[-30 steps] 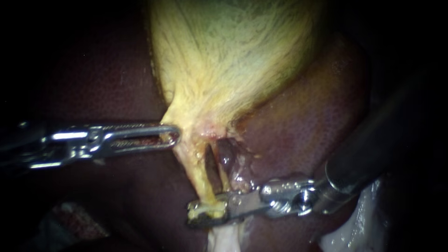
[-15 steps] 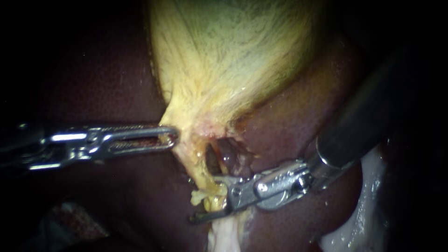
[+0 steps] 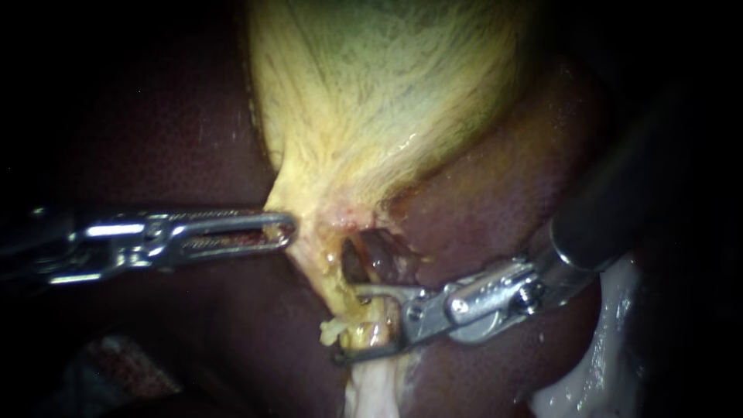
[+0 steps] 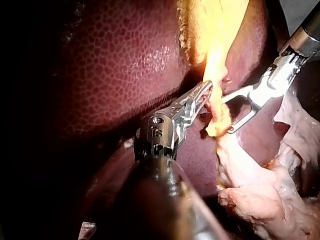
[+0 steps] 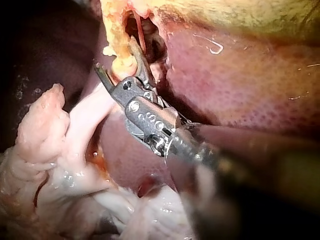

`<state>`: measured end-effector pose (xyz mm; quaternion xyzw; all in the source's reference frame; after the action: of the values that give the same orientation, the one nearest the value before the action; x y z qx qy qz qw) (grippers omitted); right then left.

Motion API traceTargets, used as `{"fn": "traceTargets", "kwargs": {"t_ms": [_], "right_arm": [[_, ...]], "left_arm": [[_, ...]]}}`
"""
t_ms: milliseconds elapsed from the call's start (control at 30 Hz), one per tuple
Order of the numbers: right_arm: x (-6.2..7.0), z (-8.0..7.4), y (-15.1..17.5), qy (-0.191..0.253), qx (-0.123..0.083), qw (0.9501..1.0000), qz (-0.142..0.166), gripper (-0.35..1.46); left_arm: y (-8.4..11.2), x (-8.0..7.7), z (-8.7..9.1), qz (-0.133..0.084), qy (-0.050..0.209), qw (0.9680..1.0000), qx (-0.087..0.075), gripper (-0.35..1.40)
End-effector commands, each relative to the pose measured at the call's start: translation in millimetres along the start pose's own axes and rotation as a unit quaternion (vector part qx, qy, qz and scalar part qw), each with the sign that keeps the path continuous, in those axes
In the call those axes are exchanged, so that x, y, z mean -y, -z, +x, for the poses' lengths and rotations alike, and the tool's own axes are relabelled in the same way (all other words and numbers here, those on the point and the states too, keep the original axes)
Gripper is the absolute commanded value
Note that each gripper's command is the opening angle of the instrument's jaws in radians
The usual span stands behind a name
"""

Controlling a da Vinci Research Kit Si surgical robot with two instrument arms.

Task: Going back first clip left tube

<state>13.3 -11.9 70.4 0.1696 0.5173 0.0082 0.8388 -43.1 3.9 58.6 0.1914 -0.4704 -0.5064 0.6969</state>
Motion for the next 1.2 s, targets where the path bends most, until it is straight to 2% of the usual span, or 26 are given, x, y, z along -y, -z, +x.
{"fn": "traceTargets", "kwargs": {"t_ms": [33, 233, 467, 833, 1200], "right_arm": [[0.0, 0.1, 0.6, 0.0, 0.0, 1.0, -0.002, 0.6], [0.2, 0.4, 3.6, 0.016, -0.001, 0.9999, 0.0, 0.6], [-0.2, 1.5, 7.1, 0.041, -0.001, 0.9991, -0.001, 0.6], [-0.2, 2.1, 9.7, 0.07, 0.012, 0.9969, -0.032, 0.6], [-1.1, 2.9, 12.5, 0.079, 0.013, 0.9963, -0.032, 0.6]], "left_arm": [[0.0, -0.1, 0.0, 0.0, 0.0, 1.0, 0.0, -0.35], [-0.2, -0.4, 0.1, 0.0, 0.0, 1.0, 0.0, -0.35], [-0.4, -1.1, 0.1, 0.001, -0.001, 1.0, 0.0, -0.35], [-0.9, -1.7, 0.4, 0.0, -0.002, 1.0, 0.0, -0.35], [-1.7, -2.3, 1.0, -0.003, -0.004, 1.0, -0.003, -0.35]]}}
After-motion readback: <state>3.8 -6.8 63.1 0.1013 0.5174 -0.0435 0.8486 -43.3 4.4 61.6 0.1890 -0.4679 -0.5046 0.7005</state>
